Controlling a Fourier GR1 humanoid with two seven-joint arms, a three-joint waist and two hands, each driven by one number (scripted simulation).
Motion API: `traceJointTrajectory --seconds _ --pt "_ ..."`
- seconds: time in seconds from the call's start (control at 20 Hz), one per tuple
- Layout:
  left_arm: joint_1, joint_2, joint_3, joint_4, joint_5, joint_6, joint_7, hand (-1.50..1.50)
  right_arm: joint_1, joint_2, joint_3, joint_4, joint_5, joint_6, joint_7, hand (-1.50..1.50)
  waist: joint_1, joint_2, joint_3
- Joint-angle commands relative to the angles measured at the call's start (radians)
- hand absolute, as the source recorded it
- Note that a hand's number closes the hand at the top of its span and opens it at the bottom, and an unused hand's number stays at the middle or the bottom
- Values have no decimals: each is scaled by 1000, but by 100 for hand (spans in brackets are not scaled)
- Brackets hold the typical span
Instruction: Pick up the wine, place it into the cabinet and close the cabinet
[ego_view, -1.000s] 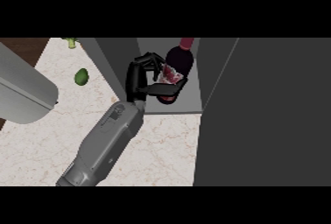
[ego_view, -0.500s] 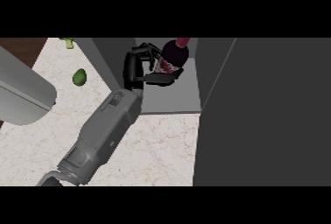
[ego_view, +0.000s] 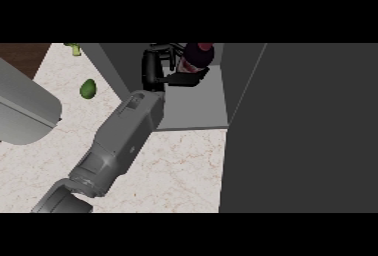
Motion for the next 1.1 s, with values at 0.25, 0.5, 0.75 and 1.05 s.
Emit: traceJointTrajectory --seconds 0.25,0.5,0.75,1.05 --pt "-38 -8 124 102 86 -72 -23 150 15 -1 10 -86 -63 -1 43 -150 -11 4 -1" --pt "-63 20 164 152 110 -129 -31 150 3 3 -11 -15 -46 10 -17 -150 -15 10 0" --pt "-81 5 175 185 105 -99 -58 150 -28 -11 -31 -42 -92 2 35 -150 -20 11 0" --pt "-52 16 158 218 75 -118 -100 150 -16 -13 -27 -35 -87 15 13 -150 -16 10 0"
